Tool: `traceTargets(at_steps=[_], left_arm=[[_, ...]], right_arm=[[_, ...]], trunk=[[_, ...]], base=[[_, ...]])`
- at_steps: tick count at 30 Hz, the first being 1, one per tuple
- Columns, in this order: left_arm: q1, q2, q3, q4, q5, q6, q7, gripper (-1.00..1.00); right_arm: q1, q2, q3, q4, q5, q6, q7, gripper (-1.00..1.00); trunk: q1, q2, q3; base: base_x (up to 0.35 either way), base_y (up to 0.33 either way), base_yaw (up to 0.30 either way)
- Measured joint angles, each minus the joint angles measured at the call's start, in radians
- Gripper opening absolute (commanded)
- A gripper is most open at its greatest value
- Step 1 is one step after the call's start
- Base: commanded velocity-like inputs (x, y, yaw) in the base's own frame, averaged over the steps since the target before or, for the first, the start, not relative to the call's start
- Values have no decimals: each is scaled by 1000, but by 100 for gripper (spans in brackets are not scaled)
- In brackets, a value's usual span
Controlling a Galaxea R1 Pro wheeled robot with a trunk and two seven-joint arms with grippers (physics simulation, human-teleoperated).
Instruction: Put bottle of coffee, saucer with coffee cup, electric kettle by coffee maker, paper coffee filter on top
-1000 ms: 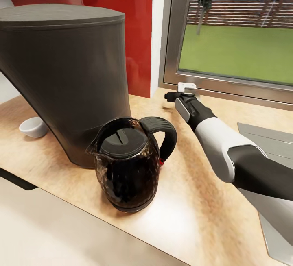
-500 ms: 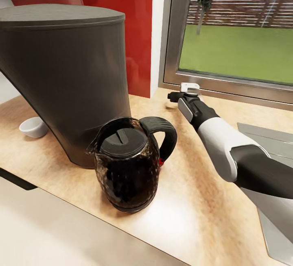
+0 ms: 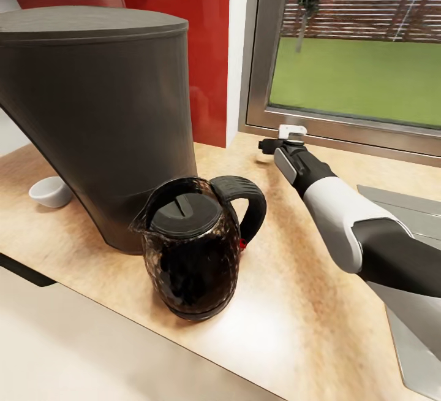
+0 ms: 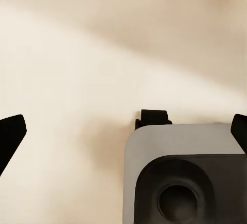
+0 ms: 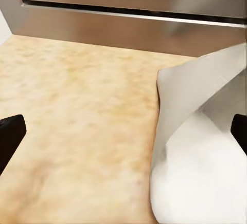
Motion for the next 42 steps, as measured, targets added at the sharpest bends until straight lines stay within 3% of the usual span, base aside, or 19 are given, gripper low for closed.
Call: traceTargets(at_steps=[10,13,21,42], left_arm=[[0,0,0,0,0,0,0,100],[3,-13,3,3,3,-5,0,100],[3,-13,3,3,3,-5,0,100],[3,-9,3,3,3,-5,0,100]], right_arm=[[1,-3,0,1,0,-2,0,100],[19,-20,-8,11,0,0,-5,100],[48,-62,-8,11,0,0,-5,100],[35,-62,-7,8,-2,1,-6,100]], trunk=[[0,0,0],[0,0,0],[0,0,0],[0,0,0]], base=[[0,0,0],[0,0,0],[0,0,0],[0,0,0]])
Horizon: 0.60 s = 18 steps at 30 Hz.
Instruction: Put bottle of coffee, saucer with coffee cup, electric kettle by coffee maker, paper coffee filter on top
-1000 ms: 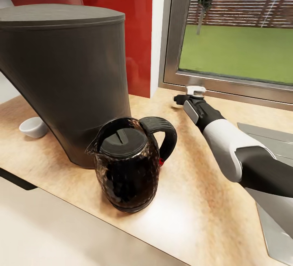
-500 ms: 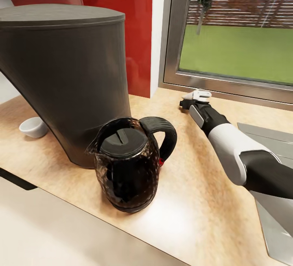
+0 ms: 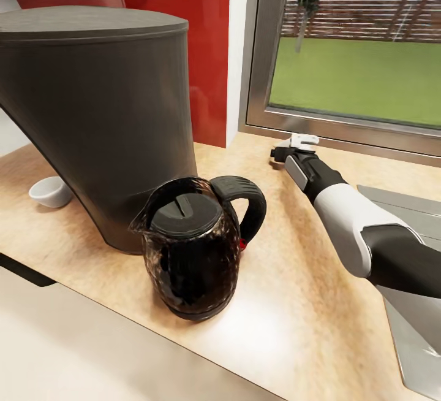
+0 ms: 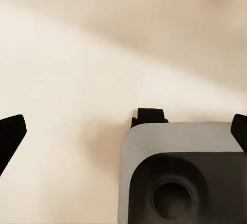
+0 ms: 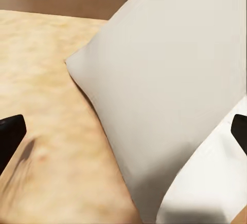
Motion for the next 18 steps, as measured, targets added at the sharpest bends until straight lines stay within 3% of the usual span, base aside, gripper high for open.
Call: traceTargets(at_steps=[18], left_arm=[[0,1,0,0,1,0,0,100]], right_arm=[[0,2,-1,-1,0,-1,0,100]], trunk=[[0,0,0]], base=[[17,16,0]])
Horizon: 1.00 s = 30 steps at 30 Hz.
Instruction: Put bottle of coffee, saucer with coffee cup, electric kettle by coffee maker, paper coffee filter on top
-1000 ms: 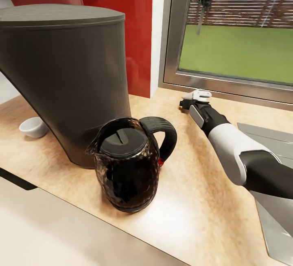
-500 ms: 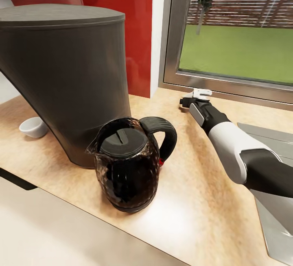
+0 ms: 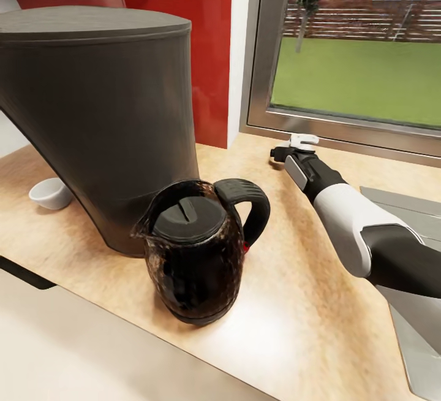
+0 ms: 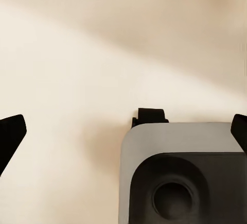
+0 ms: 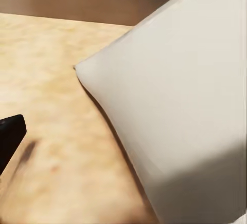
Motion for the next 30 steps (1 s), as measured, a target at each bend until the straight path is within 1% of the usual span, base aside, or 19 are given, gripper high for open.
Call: traceTargets(at_steps=[14,24,25,30], left_arm=[[0,0,0,0,0,0,0,100],[0,0,0,0,0,0,0,100],[0,0,0,0,0,0,0,100],[0,0,0,0,0,0,0,100]], right_arm=[[0,0,0,1,-1,-1,1,100],[0,0,0,0,-1,0,1,100],[0,-1,0,0,-1,1,1,-100],[0,-1,1,-1,2,2,4,-100]], trunk=[[0,0,0],[0,0,0],[0,0,0],[0,0,0]], base=[[47,2,0],[11,0,0],[0,0,0],[0,0,0]])
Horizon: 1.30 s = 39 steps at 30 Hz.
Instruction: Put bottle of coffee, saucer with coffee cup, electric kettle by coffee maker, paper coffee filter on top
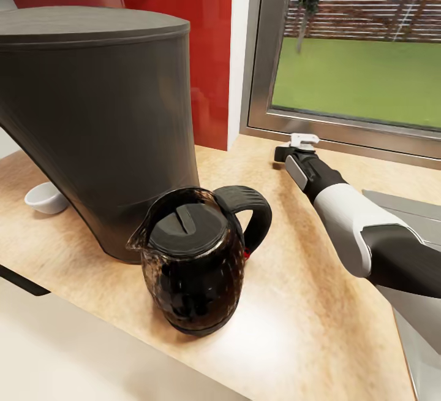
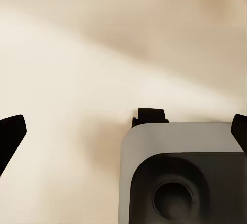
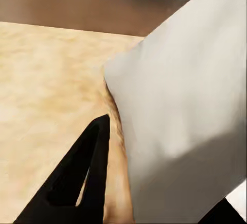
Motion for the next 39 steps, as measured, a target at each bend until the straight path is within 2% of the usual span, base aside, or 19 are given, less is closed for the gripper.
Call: traceTargets(at_steps=[2,23,33,39], left_arm=[[0,0,0,0,0,0,0,100],[0,1,-1,-4,0,0,0,100],[0,1,0,-6,0,0,0,100],[0,1,0,-6,0,0,0,100]], right_arm=[[0,0,1,-1,10,1,0,-100],[0,-1,0,-2,8,1,1,-100],[0,-2,-2,-1,-1,1,2,-100],[0,-2,-2,-1,-1,1,3,-100]], trunk=[[0,0,0],[0,0,0],[-27,49,22],[-31,56,25]], base=[[0,0,0],[0,0,0],[0,0,0],[0,0,0]])
